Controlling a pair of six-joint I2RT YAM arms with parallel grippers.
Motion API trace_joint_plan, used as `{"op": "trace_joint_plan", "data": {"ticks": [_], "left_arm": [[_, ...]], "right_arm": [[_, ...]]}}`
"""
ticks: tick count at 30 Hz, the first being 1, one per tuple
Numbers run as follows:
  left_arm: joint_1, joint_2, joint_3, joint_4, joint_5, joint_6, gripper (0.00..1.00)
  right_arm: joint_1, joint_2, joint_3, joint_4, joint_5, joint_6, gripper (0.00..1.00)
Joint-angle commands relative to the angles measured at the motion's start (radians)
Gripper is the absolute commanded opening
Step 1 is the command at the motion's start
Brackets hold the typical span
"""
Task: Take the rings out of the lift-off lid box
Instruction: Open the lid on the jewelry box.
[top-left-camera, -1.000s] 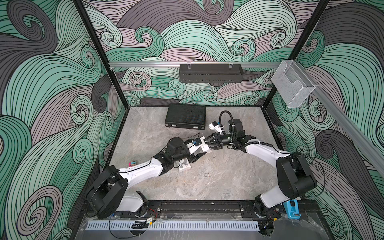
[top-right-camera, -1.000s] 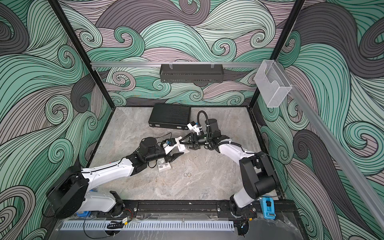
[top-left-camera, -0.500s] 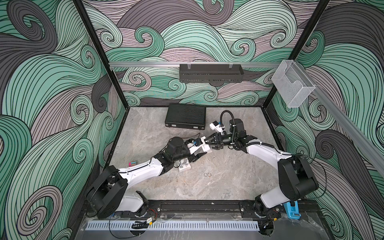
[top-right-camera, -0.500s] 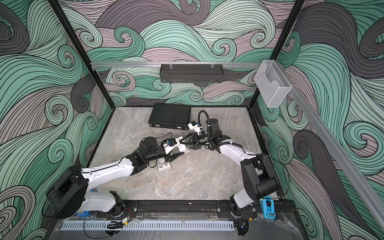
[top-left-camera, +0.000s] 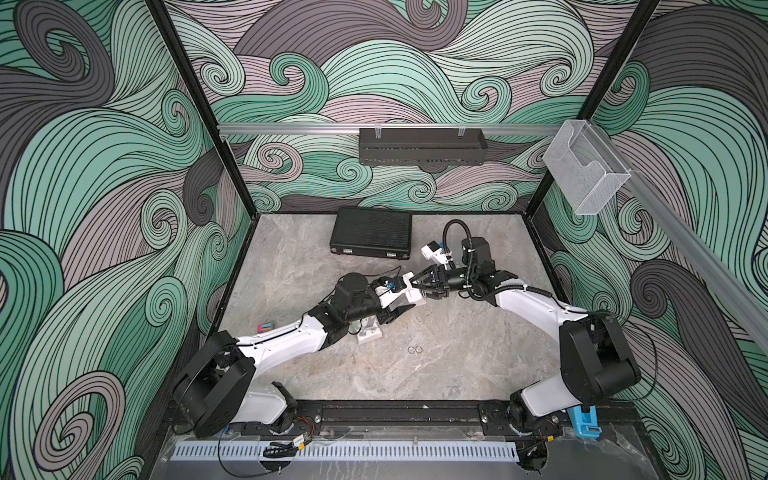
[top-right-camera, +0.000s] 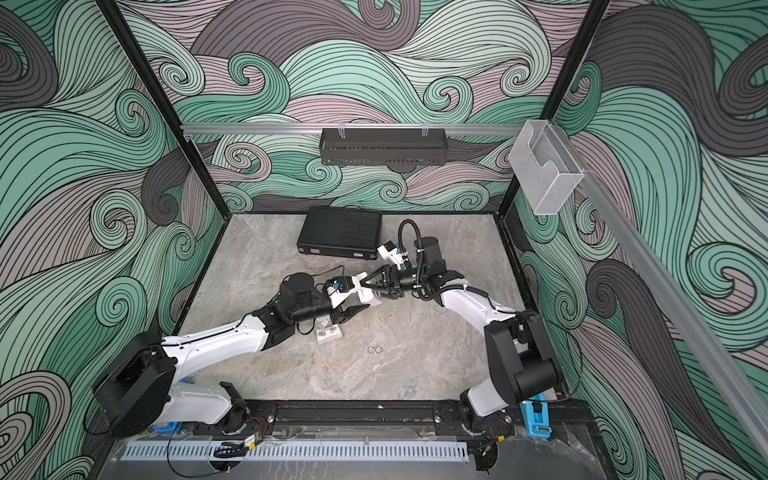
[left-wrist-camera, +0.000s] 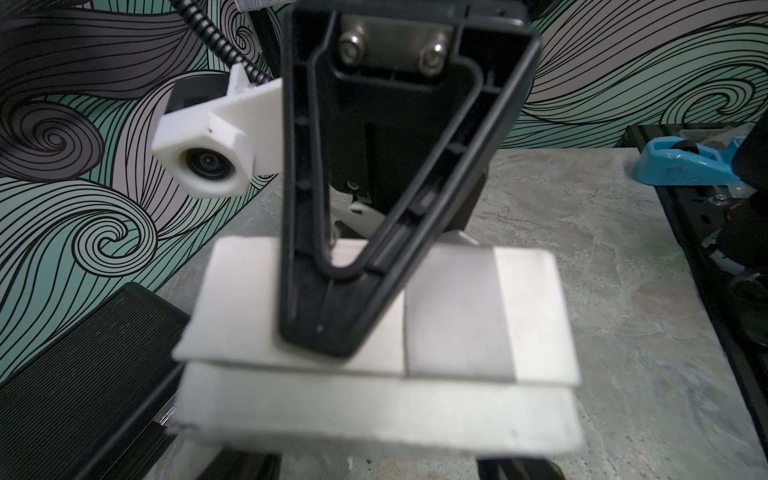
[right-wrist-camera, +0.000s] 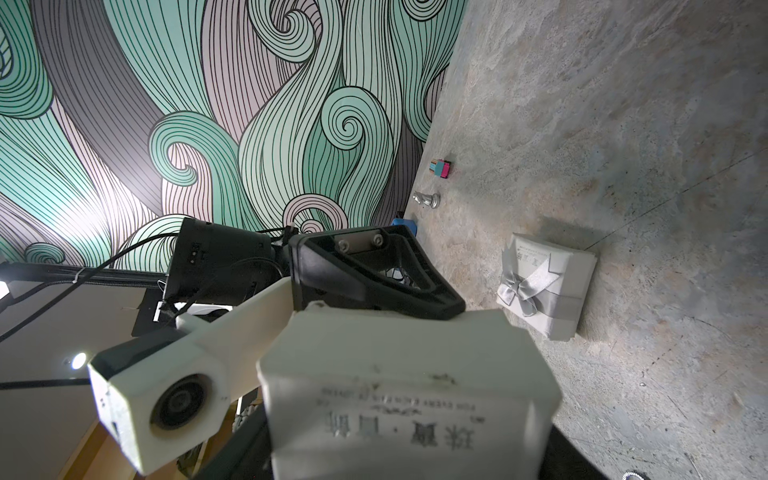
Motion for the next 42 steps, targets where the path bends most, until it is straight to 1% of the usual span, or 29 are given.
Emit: {"op": "trace_joint_plan", "data": {"ticks": [1,14,16,19,21,30,34,37,42], "left_arm": [[0.009,-0.014,0.034,-0.019,-0.015,0.006,0.61],[0.009,-0.011,0.034,-0.024,-0.019,0.006,0.58],[0.009,-0.009,0.036,-0.022,-0.019,0.005,0.58],[0.009,-0.008,0.036,-0.020,-0.021,0.004,0.58],[0.009,-0.007,0.036,-0.018,-0.021,0.001,0.58],[0.011,-0.012,0.031,-0.021,-0.025,0.002,0.57],[0.011,-0.013,0.031,-0.021,-0.025,0.002,0.57],[0.011,-0.014,0.031,-0.020,-0.025,0.002,0.57],[0.011,-0.013,0.033,-0.022,-0.025,0.002,0.57]], "right_arm": [[-0.027,-0.028,-0.013,-0.022,-0.025,-0.023,0.70],[-0.037,-0.035,-0.025,-0.004,-0.033,-0.008,0.70],[-0.039,-0.039,-0.038,0.046,-0.034,0.030,0.70],[-0.038,-0.039,-0.067,0.171,-0.036,0.117,0.70],[-0.040,-0.038,-0.078,0.204,-0.033,0.142,0.70],[-0.039,-0.054,-0.079,0.195,-0.027,0.141,0.71],[-0.039,-0.059,-0.075,0.180,-0.020,0.133,0.77],[-0.039,-0.060,-0.074,0.167,-0.017,0.123,0.79],[-0.039,-0.068,-0.074,0.155,-0.016,0.115,0.77]]}}
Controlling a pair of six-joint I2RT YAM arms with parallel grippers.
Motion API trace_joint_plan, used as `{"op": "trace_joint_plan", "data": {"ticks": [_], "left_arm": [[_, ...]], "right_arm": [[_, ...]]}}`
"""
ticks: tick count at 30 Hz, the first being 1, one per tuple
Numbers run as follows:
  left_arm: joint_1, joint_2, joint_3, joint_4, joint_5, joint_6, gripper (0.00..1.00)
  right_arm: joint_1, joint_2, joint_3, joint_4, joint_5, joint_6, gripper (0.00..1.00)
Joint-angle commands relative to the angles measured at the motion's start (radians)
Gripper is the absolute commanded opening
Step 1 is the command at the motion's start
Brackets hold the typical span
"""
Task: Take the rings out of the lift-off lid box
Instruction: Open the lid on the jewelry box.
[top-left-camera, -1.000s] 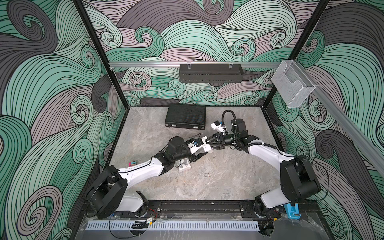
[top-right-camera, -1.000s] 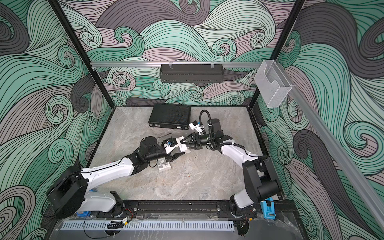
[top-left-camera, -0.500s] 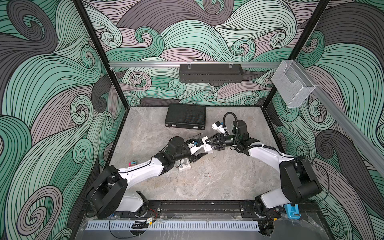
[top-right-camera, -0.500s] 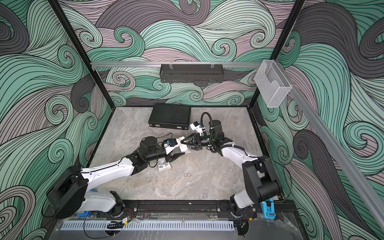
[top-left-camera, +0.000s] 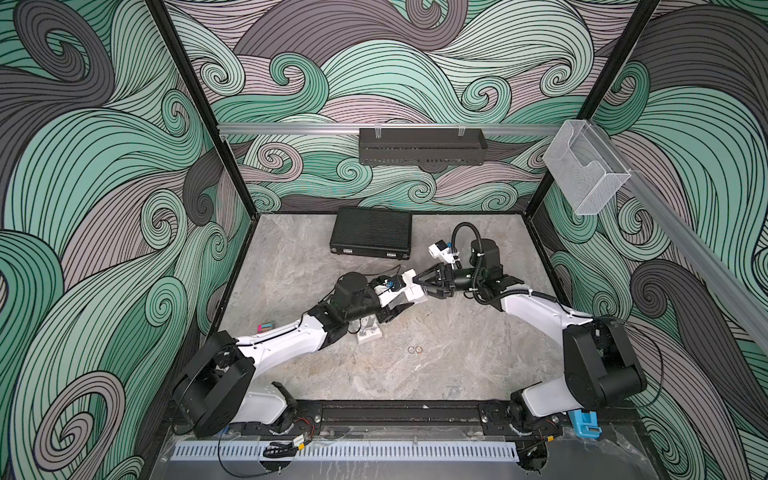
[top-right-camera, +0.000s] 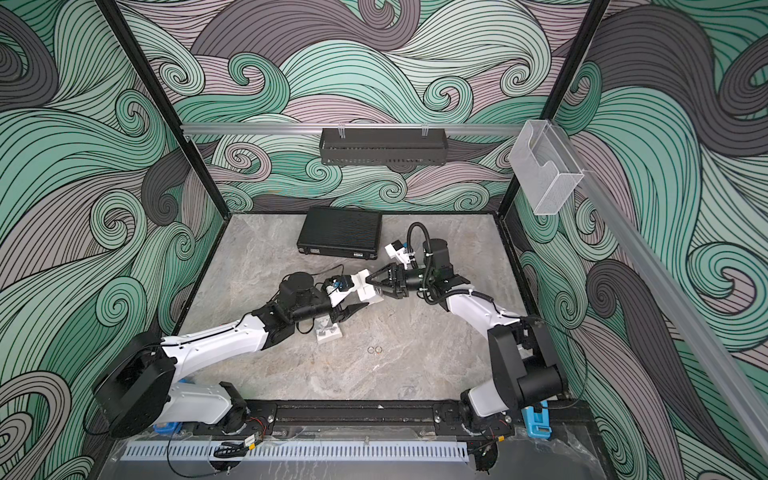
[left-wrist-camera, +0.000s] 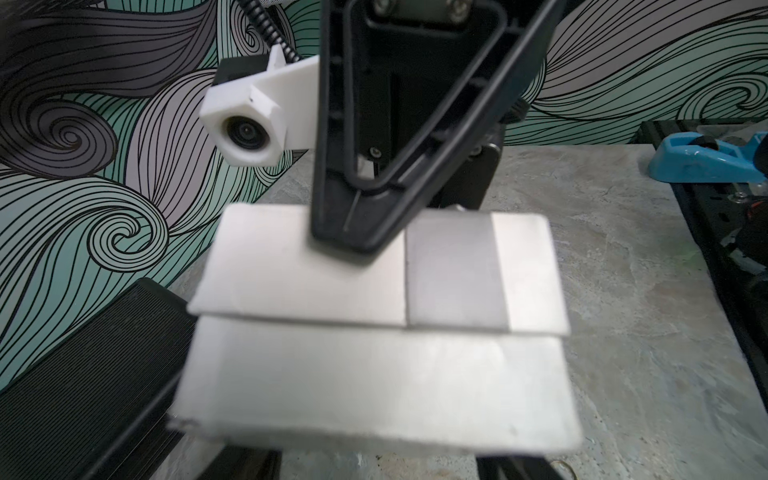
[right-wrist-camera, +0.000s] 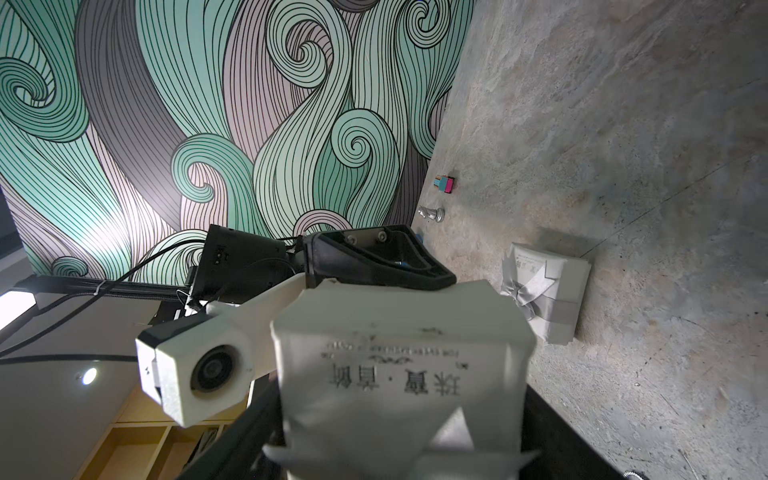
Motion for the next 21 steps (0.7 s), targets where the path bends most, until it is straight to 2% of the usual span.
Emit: {"op": "trace_joint_plan", "data": {"ticks": [1,10,21], "left_arm": [[0.007,-0.012,0.031,-0.019,-0.015,-0.002,0.57],[0.007,-0.006,0.035,-0.021,-0.014,-0.001,0.57],[0.008,-0.007,0.037,-0.021,-0.014,-0.001,0.57]], "right_arm": [[-0.001,-0.031,0.001,-0.005,-0.005,-0.015,0.76],[-0.002,-0.030,0.007,-0.044,-0.002,-0.047,0.73],[-0.009,-0.062,-0.002,0.020,-0.002,-0.009,0.72]]}}
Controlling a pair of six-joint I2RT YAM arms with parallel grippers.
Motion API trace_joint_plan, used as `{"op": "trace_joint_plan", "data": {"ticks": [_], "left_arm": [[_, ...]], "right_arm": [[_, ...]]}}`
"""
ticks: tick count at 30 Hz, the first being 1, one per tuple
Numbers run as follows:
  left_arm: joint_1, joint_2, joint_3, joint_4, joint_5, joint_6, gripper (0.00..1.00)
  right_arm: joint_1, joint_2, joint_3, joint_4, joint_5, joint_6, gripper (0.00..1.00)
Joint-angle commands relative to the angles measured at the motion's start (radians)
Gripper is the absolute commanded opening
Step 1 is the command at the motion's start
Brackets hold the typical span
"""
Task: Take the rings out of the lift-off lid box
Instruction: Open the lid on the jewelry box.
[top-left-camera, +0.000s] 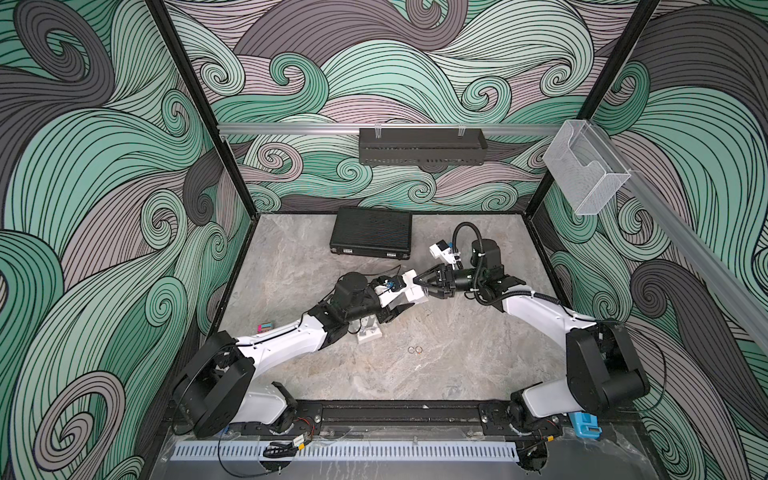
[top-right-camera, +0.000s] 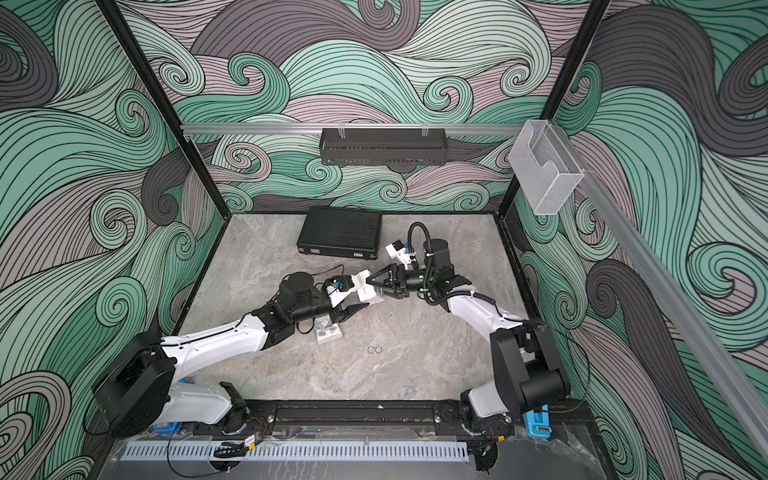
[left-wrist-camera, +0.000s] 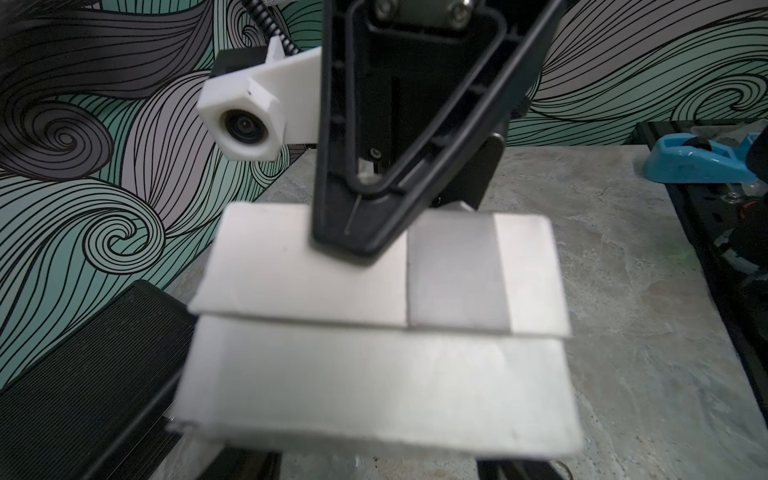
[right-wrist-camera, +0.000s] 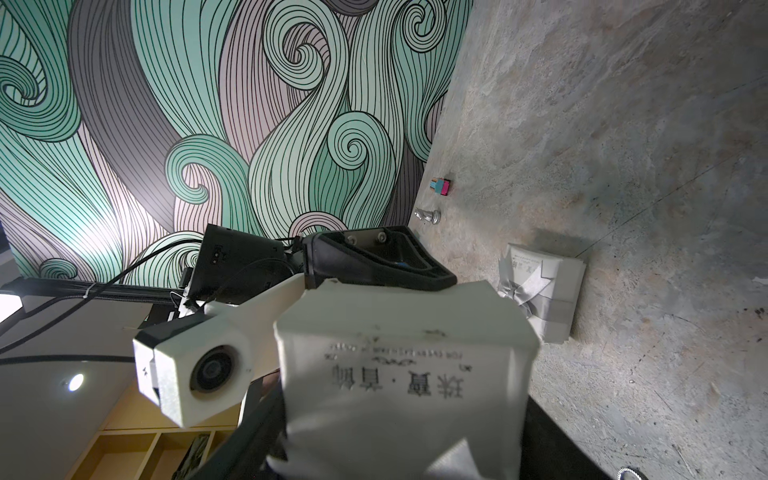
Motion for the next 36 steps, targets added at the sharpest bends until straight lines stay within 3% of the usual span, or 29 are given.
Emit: {"op": "trace_joint_plan", "data": {"ticks": [1,22,30,36], "left_arm": [[0.007,-0.008,0.032,-0.018,-0.014,-0.001,0.57],[0.009,-0.012,0.027,-0.018,-0.018,0.001,0.56],[0.009,-0.014,0.027,-0.021,-0.018,0.003,0.56],[0.010,-0.023,0.029,-0.032,-0.019,0.008,0.56]], "right_arm": [[-0.008,-0.042,-0.004,0.047,-0.020,0.015,0.72],[-0.039,-0.076,-0.036,0.058,-0.034,0.025,0.72],[-0.054,-0.086,-0.018,-0.070,-0.041,-0.057,0.71],[-0.100,-0.117,0.002,-0.268,0.036,-0.178,0.69]]}}
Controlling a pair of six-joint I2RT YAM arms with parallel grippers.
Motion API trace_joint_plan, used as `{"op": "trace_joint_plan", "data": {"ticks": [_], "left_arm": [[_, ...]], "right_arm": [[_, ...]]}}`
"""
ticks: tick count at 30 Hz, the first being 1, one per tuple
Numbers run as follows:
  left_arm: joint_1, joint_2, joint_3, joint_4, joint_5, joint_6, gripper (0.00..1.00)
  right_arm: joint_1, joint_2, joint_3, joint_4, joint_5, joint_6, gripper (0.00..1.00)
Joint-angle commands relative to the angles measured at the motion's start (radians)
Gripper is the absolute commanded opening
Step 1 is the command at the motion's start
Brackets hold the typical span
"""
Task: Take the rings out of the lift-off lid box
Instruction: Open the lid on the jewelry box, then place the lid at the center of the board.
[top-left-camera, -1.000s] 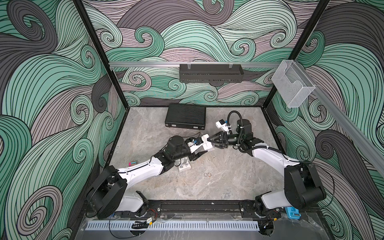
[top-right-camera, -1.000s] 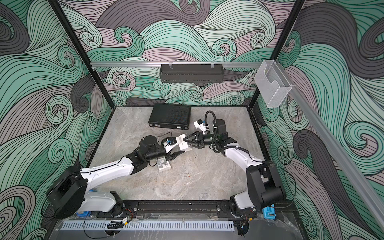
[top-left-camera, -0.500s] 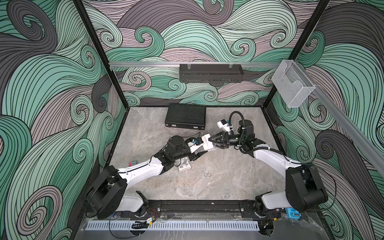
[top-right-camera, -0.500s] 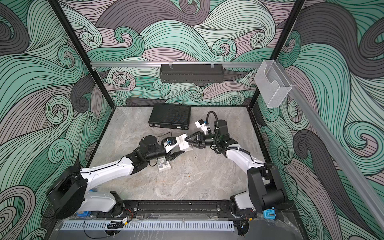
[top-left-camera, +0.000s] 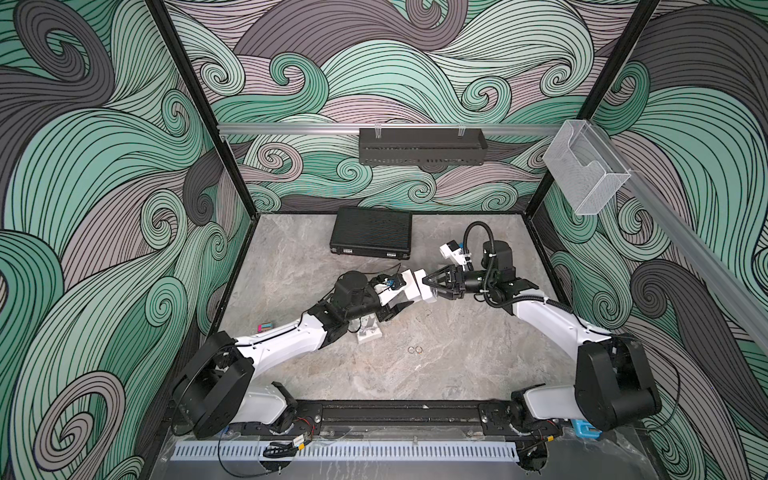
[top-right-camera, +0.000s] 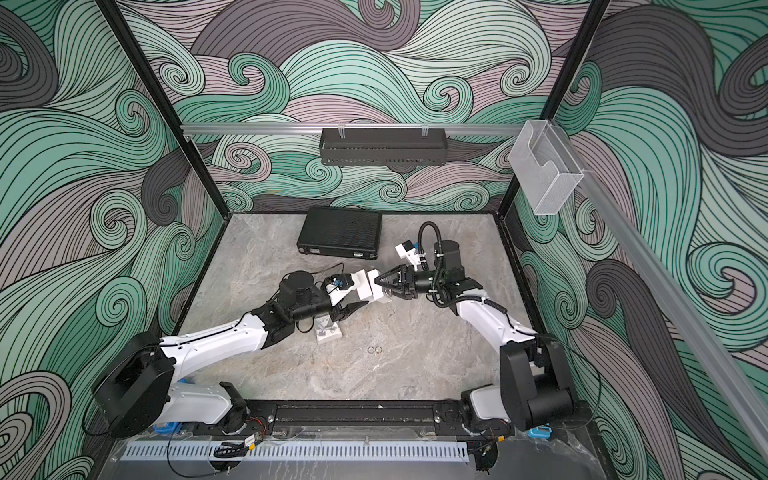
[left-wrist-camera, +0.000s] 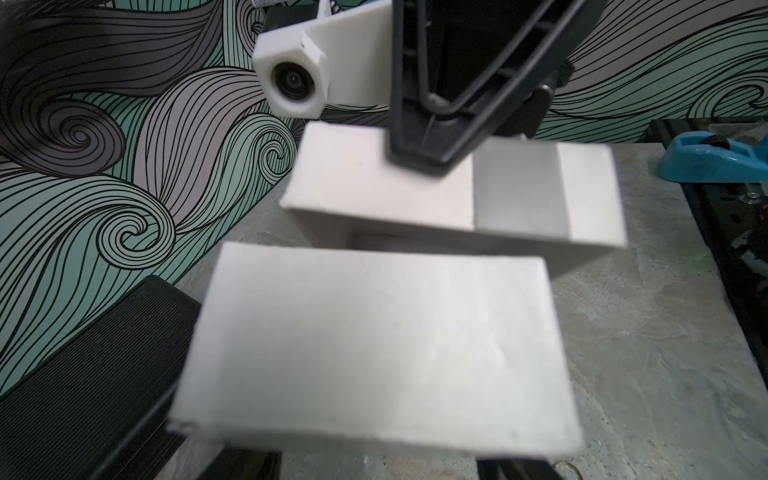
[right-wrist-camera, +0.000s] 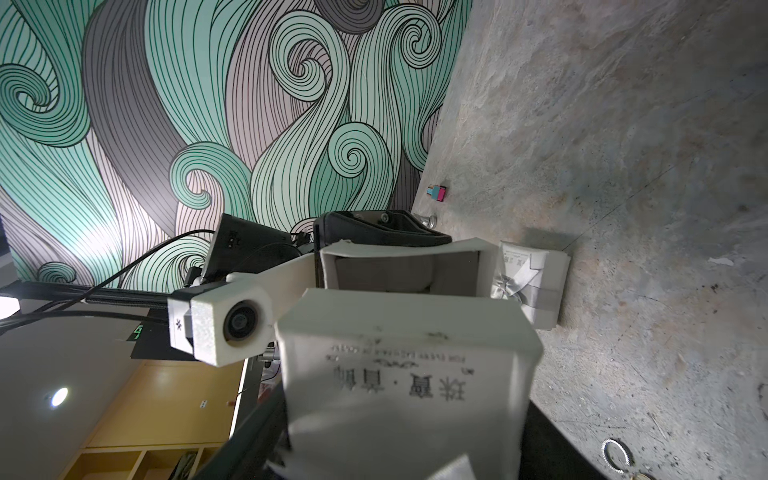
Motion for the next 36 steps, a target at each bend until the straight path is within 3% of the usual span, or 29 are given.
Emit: {"op": "trace_joint_plan", "data": {"ticks": [1,7,16,21,36], "left_arm": [[0.008,-0.022,0.019,-0.016,-0.008,0.005,0.57],[0.008,-0.023,0.020,-0.015,-0.005,0.004,0.56],[0.008,-0.029,0.023,-0.022,0.001,0.000,0.56],[0.007,-0.022,0.026,-0.018,0.007,-0.002,0.56],[0.007,-0.011,0.039,-0.020,0.026,-0.007,0.56]], "right_arm": [[-0.036,-0.035,0.029,-0.162,0.065,-0.110,0.69],[-0.054,-0.057,0.086,-0.484,0.364,-0.306,0.69],[-0.037,-0.066,0.045,-0.577,0.779,-0.378,0.69],[-0.025,-0.041,0.017,-0.578,0.898,-0.390,0.69],[0.069,0.148,0.032,-0.497,1.080,-0.353,0.69]]}}
